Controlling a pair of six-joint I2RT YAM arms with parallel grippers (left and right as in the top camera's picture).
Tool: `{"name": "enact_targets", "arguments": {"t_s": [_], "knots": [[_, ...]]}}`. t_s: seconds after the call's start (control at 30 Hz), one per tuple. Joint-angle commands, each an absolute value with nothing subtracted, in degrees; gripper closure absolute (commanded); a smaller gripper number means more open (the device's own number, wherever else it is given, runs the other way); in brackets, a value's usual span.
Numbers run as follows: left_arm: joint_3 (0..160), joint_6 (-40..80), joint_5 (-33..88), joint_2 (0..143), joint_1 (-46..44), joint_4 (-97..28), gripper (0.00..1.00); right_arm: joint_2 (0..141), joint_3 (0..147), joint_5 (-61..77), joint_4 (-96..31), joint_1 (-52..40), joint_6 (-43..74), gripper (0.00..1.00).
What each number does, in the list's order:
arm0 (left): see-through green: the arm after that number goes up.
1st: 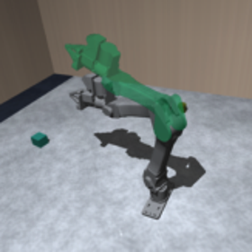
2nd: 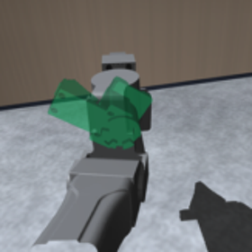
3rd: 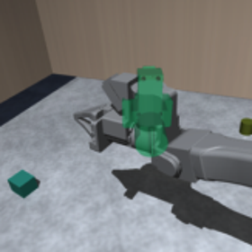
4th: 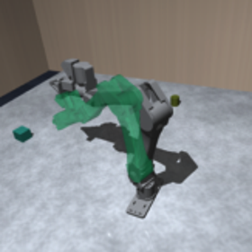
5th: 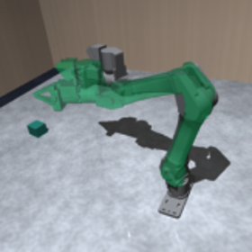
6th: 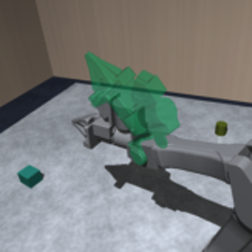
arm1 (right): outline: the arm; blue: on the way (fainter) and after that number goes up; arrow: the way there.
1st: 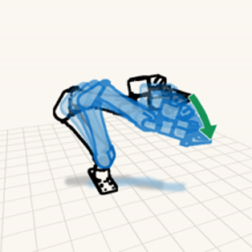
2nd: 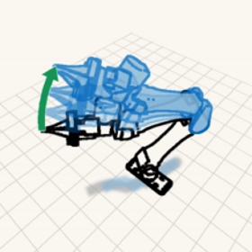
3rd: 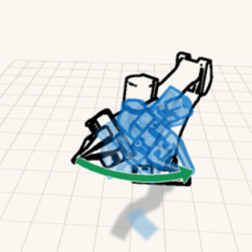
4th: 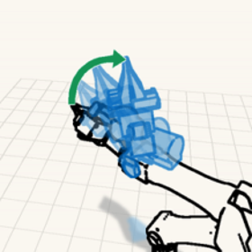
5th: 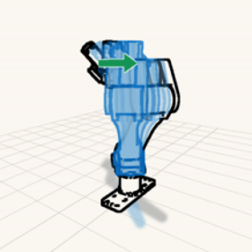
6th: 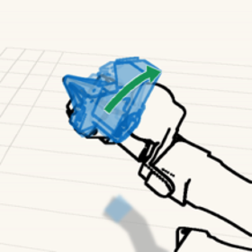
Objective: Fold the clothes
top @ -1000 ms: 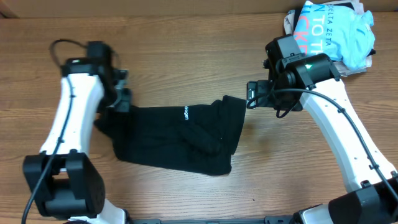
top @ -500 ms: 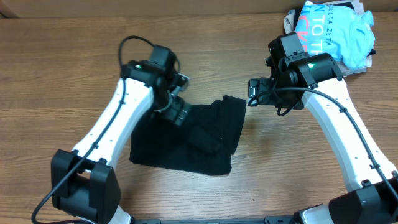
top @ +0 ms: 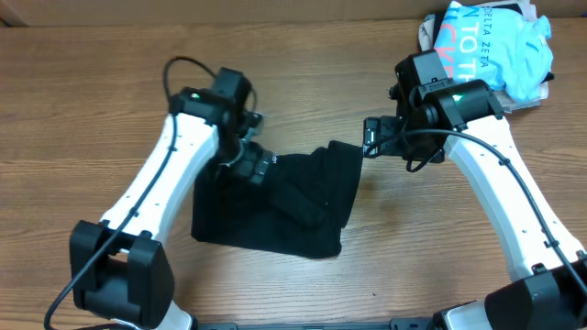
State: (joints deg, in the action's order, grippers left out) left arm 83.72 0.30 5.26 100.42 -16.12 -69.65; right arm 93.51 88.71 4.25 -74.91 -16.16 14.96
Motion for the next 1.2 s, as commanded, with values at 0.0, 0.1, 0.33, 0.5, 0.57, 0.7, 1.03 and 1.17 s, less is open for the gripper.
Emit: {"name": "enact_targets", "arguments": {"t_s": [0.0, 0.1, 0.33, 0.5, 0.57, 0.7, 1.03, 1.17], "knots": [[82.6, 3.1, 2.0, 100.0, -12.4, -69.1, 0.41, 93.6, 88.4, 4.8, -74.3, -16.0, 14.9, 0.04], [79.2, 3.9, 1.3, 100.0, -9.8, -66.8, 0.89, 93.6, 88.4, 4.8, -73.9, -16.0, 14.9, 0.04], [68.6, 4.8, 1.3, 100.1, -8.8, -58.3, 0.96, 93.6, 88.4, 4.8, -73.1, -16.0, 14.8, 0.04], [65.4, 6.1, 1.5, 100.1, -10.0, -55.1, 0.96, 93.6, 88.4, 4.8, -73.1, -16.0, 14.8, 0.04], [64.8, 6.0, 2.6, 100.1, -10.9, -54.1, 0.96, 93.6, 88.4, 4.8, -73.1, -16.0, 14.8, 0.04], [64.8, 6.0, 6.0, 100.1, -13.5, -52.2, 0.96, 93.6, 88.4, 4.8, -73.1, -16.0, 14.8, 0.04], [64.8, 6.0, 10.5, 100.1, -25.4, -49.7, 0.96, 93.6, 88.4, 4.8, -73.3, -16.0, 14.8, 0.04], [64.9, 5.8, 10.3, 100.1, -29.2, -48.5, 0.96, 93.6, 88.4, 4.8, -73.3, -16.0, 14.8, 0.04]]}}
